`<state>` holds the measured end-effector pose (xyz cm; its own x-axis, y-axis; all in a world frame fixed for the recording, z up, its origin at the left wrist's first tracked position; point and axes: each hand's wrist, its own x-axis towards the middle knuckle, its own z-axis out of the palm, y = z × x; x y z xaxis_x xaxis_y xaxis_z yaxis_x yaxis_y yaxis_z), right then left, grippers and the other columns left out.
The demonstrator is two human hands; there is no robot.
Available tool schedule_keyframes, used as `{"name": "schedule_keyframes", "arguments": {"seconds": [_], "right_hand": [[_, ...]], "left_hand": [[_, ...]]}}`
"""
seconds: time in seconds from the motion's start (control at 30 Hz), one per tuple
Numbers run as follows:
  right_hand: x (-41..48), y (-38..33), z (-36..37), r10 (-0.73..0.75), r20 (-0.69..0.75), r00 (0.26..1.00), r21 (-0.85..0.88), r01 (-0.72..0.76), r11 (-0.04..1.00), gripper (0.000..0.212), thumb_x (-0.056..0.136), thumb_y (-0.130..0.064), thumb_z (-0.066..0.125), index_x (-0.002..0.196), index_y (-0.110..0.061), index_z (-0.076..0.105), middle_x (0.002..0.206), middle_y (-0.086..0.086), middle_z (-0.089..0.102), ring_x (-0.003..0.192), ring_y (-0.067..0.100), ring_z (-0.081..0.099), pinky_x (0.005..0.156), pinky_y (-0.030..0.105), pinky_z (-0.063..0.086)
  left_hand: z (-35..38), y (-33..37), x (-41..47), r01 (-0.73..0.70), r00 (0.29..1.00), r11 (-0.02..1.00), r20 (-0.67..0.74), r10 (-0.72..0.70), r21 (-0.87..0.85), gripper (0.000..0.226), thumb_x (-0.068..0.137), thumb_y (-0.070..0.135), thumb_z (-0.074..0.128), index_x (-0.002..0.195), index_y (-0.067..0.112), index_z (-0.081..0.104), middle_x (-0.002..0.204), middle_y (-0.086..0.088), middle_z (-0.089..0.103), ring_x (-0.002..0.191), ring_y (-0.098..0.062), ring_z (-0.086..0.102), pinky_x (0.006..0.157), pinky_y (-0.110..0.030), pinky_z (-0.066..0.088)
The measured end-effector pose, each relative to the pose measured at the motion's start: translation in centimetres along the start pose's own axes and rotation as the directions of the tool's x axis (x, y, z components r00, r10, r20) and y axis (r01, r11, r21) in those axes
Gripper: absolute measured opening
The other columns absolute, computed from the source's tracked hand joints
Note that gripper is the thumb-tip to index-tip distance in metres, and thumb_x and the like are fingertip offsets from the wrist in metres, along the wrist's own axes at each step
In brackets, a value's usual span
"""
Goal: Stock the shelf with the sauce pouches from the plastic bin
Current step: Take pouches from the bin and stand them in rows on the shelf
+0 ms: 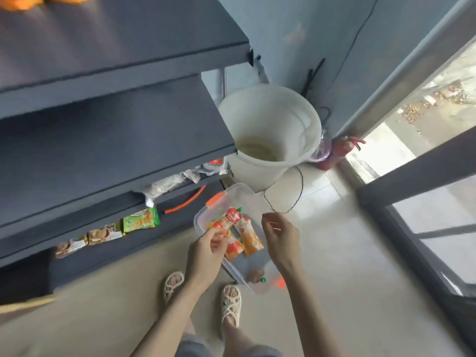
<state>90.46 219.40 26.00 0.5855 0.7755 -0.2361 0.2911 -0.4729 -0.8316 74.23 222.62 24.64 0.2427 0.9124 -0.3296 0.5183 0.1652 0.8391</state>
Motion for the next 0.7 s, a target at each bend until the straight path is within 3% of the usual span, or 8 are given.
{"name": "schedule_keyframes", "arguments": {"seconds": [0.2, 0.33, 0.47, 0.57, 0.7], "right_hand": [[3.4, 9.8, 1.7, 0.170, 0.047, 0.984, -0.028, -0.169, 0.985, 0.013, 0.088, -0.008, 0.058, 0.094, -0.006, 0.069, 0.088, 0.002, 0.069, 0.082, 0.019, 0.064, 0.080, 0.040, 0.053], [5.9, 16.9, 4.9, 0.272, 0.065, 0.960, -0.046, -0.270, 0.962, 0.015, 0.091, -0.012, 0.056, 0.098, -0.009, 0.069, 0.089, -0.004, 0.068, 0.084, 0.012, 0.063, 0.077, 0.025, 0.049], [8.5, 24.0, 8.9, 0.365, 0.065, 0.929, -0.052, -0.362, 0.931, 0.016, 0.091, -0.012, 0.055, 0.099, -0.009, 0.069, 0.087, -0.006, 0.065, 0.080, 0.007, 0.060, 0.072, 0.017, 0.043], [10.9, 28.8, 12.1, 0.423, 0.072, 0.903, -0.071, -0.418, 0.906, 0.017, 0.091, -0.011, 0.055, 0.100, -0.009, 0.068, 0.090, -0.004, 0.066, 0.082, 0.008, 0.059, 0.079, 0.022, 0.045], [13.9, 34.9, 16.2, 0.459, 0.106, 0.882, -0.159, -0.440, 0.884, 0.026, 0.090, -0.019, 0.055, 0.114, -0.013, 0.063, 0.117, 0.003, 0.065, 0.105, 0.020, 0.058, 0.092, 0.033, 0.046]], "left_hand": [[7.6, -4.8, 3.4, 0.209, 0.976, 0.977, 0.057, -0.211, 0.051, 0.011, 0.088, 0.012, 0.059, 0.094, 0.020, 0.064, 0.079, 0.012, 0.063, 0.081, -0.013, 0.061, 0.075, -0.027, 0.048], [12.4, -10.2, 7.4, 0.291, 0.950, 0.952, 0.092, -0.299, 0.090, 0.011, 0.088, 0.008, 0.056, 0.092, 0.018, 0.060, 0.077, 0.010, 0.060, 0.077, -0.011, 0.058, 0.068, -0.019, 0.040], [17.0, -16.5, 12.0, 0.382, 0.916, 0.918, 0.090, -0.391, 0.101, 0.012, 0.088, 0.007, 0.057, 0.096, 0.015, 0.060, 0.084, 0.003, 0.062, 0.084, -0.015, 0.059, 0.075, -0.022, 0.043], [20.1, -20.8, 15.5, 0.524, 0.850, 0.850, 0.030, -0.526, 0.053, 0.022, 0.087, 0.010, 0.059, 0.109, 0.006, 0.058, 0.098, -0.006, 0.062, 0.090, -0.017, 0.057, 0.080, -0.023, 0.040], [24.7, -26.3, 19.9, 0.698, 0.711, 0.715, -0.069, -0.699, -0.051, 0.042, 0.083, 0.020, 0.066, 0.119, 0.007, 0.051, 0.120, -0.009, 0.059, 0.108, -0.027, 0.057, 0.091, -0.035, 0.047]]}}
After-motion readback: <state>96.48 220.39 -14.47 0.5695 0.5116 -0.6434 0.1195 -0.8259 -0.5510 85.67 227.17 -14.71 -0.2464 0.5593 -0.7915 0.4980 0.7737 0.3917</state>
